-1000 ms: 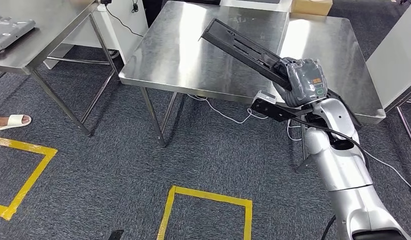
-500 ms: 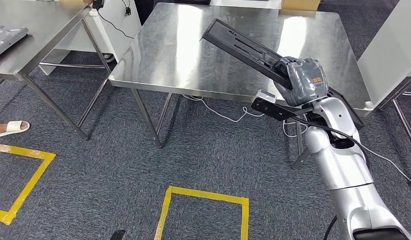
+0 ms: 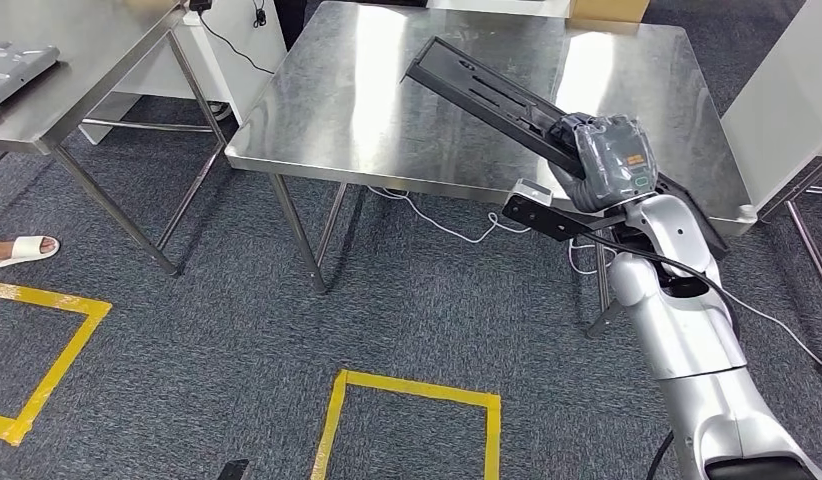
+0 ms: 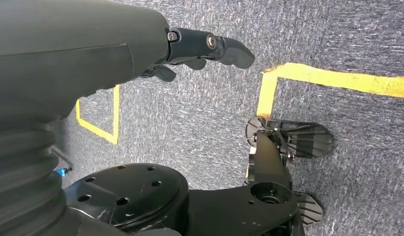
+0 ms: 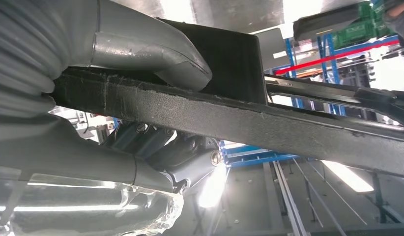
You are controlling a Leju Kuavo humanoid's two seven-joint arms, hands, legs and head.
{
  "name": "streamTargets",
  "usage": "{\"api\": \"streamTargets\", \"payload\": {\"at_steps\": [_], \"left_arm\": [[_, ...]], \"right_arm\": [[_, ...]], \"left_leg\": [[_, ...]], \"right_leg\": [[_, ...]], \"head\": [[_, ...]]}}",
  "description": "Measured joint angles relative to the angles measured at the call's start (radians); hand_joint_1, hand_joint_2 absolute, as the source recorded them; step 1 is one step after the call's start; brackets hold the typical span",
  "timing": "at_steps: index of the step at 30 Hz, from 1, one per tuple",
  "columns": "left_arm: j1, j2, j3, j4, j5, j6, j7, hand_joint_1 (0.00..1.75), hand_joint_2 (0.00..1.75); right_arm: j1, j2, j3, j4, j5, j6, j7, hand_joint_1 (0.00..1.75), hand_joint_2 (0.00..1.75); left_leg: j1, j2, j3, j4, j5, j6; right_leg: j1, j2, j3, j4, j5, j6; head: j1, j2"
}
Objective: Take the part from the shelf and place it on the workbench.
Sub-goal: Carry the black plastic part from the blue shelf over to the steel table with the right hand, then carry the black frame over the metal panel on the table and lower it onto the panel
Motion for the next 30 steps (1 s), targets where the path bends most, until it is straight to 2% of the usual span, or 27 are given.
{"api": "streamTargets", "payload": {"at_steps": [8, 10, 12, 15, 18, 19, 20, 22, 24, 25, 26, 28, 29, 30], "left_arm": [[-0.001, 0.0, 0.0, 0.0, 0.011, -0.028, -0.065, 0.0, 1.75], [-0.001, 0.0, 0.001, 0.0, 0.015, -0.027, -0.074, 0.0, 1.75], [-0.001, 0.0, 0.002, 0.0, 0.019, -0.027, -0.085, 0.0, 1.75], [-0.002, 0.001, 0.006, 0.0, 0.019, -0.022, -0.093, 0.0, 1.75], [-0.002, 0.0, 0.008, 0.0, 0.019, -0.015, -0.096, 0.0, 1.75], [-0.003, -0.001, 0.009, 0.0, 0.018, -0.013, -0.097, 0.0, 1.75], [-0.003, -0.002, 0.01, -0.001, 0.017, -0.011, -0.097, 0.0, 1.75], [-0.006, -0.003, 0.012, -0.001, 0.013, -0.008, -0.097, 0.0, 1.75], [-0.008, -0.004, 0.012, -0.001, 0.009, -0.008, -0.096, 0.0, 1.75], [-0.008, -0.006, 0.012, -0.001, 0.007, -0.008, -0.095, 0.0, 1.75], [-0.008, -0.007, 0.013, -0.001, 0.006, -0.008, -0.094, 0.0, 1.75], [-0.009, -0.008, 0.014, -0.001, 0.004, -0.006, -0.092, 0.0, 1.75], [-0.01, -0.006, 0.015, -0.001, 0.003, -0.005, -0.092, 0.0, 1.75], [-0.011, -0.004, 0.016, -0.001, 0.002, -0.004, -0.091, 0.0, 1.75]], "right_arm": [[0.006, -0.005, -0.018, 0.0, 0.008, 0.0, 0.006, 1.75, 1.75], [0.006, -0.006, -0.019, 0.0, 0.01, 0.0, 0.007, 1.75, 1.75], [0.006, -0.007, -0.02, 0.0, 0.012, 0.0, 0.007, 1.75, 1.75], [0.005, -0.008, -0.027, 0.002, 0.015, 0.001, 0.008, 1.75, 1.75], [0.003, -0.011, -0.033, 0.005, 0.019, 0.003, 0.008, 1.75, 1.75], [-0.001, -0.012, -0.034, 0.008, 0.022, 0.007, 0.009, 1.75, 1.75], [-0.007, -0.014, -0.034, 0.012, 0.026, 0.014, 0.009, 1.75, 1.75], [-0.026, -0.016, -0.031, 0.032, 0.033, 0.034, 0.009, 1.75, 1.75], [-0.047, -0.015, -0.026, 0.067, 0.036, 0.054, 0.006, 1.75, 1.75], [-0.06, -0.015, -0.022, 0.088, 0.035, 0.062, 0.003, 1.75, 1.75], [-0.075, -0.014, -0.016, 0.109, 0.035, 0.068, 0.0, 1.75, 1.75], [-0.115, -0.008, -0.002, 0.152, 0.029, 0.074, -0.006, 1.75, 1.75], [-0.136, -0.005, 0.006, 0.172, 0.026, 0.077, -0.009, 1.75, 1.75], [-0.155, 0.0, 0.014, 0.191, 0.023, 0.08, -0.011, 1.75, 1.75]], "left_leg": [[-0.001, 0.0, -0.002, 0.004, -0.002, 0.003], [-0.001, 0.0, -0.005, 0.009, -0.006, 0.008], [0.0, 0.0, -0.009, 0.016, -0.011, 0.018], [-0.002, 0.0, -0.012, 0.02, -0.017, 0.032], [-0.005, 0.002, -0.002, -0.007, -0.016, 0.053], [-0.004, 0.002, 0.008, -0.018, -0.012, 0.062], [-0.003, 0.002, 0.018, -0.025, -0.006, 0.07], [-0.003, 0.003, 0.028, -0.029, 0.002, 0.077], [-0.002, 0.003, 0.027, -0.029, 0.003, 0.073], [0.0, 0.002, 0.027, -0.028, 0.002, 0.069], [0.003, 0.001, 0.027, -0.026, 0.0, 0.062], [0.012, 0.001, 0.026, -0.013, -0.01, 0.04], [0.013, 0.002, 0.024, -0.004, -0.017, 0.028], [0.013, 0.003, 0.02, 0.005, -0.026, 0.015]], "right_leg": [[-0.002, 0.0, -0.001, 0.0, 0.0, 0.0], [-0.009, -0.001, -0.001, -0.001, 0.001, 0.002], [-0.015, -0.001, -0.001, -0.001, 0.001, 0.005], [-0.015, -0.001, 0.001, -0.006, 0.003, 0.012], [-0.007, -0.001, 0.006, 0.001, 0.021, 0.038], [-0.003, -0.002, 0.0, 0.015, 0.016, 0.041], [-0.003, -0.002, -0.014, 0.036, 0.0, 0.039], [-0.005, -0.003, -0.07, 0.139, -0.053, 0.028], [-0.009, -0.003, -0.128, 0.245, -0.087, 0.033], [-0.012, -0.003, -0.137, 0.255, -0.086, 0.04], [-0.017, -0.004, -0.128, 0.23, -0.072, 0.049], [-0.03, -0.009, -0.067, 0.097, -0.019, 0.074], [-0.031, -0.013, -0.047, 0.047, -0.01, 0.076], [-0.031, -0.017, -0.031, 0.016, -0.003, 0.07]], "head": [[0.0, 0.0], [0.0, 0.0], [-0.001, 0.0], [-0.001, 0.0], [0.0, 0.0], [0.001, 0.0], [0.002, 0.0], [0.005, 0.0], [0.006, 0.0], [0.006, 0.0], [0.006, 0.0], [0.008, 0.0], [0.011, 0.0], [0.013, 0.0]]}}
